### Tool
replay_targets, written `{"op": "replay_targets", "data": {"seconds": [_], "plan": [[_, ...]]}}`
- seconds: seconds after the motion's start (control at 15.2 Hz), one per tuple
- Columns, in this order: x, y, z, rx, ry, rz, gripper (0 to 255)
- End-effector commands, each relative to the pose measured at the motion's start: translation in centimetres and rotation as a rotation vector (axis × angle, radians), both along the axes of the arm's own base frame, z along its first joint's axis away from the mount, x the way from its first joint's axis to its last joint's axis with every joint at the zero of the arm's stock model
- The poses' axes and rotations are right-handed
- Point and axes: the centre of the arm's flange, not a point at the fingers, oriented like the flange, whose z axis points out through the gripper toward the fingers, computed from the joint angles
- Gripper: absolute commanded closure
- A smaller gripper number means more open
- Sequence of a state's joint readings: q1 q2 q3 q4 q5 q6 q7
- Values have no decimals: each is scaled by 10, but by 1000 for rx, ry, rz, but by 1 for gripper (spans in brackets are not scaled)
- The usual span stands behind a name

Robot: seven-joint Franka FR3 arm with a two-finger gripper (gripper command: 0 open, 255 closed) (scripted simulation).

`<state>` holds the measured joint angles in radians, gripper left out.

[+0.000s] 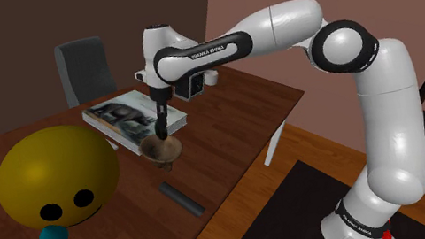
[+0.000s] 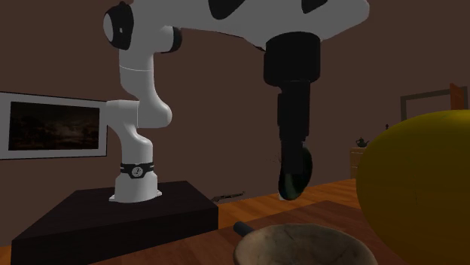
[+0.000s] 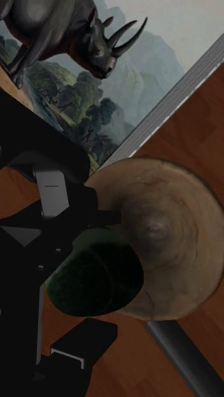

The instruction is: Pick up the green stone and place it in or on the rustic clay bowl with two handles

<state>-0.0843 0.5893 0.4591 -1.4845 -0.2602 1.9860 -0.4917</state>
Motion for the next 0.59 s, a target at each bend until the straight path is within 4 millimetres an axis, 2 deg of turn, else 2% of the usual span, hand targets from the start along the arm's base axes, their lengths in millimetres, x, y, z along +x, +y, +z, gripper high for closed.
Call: {"op": "replay_targets", "data": {"seconds": [0.0, 0.53], "plan": [[8, -13, -5, 0, 0, 1, 255], [8, -13, -47, 0, 0, 1, 255]]}}
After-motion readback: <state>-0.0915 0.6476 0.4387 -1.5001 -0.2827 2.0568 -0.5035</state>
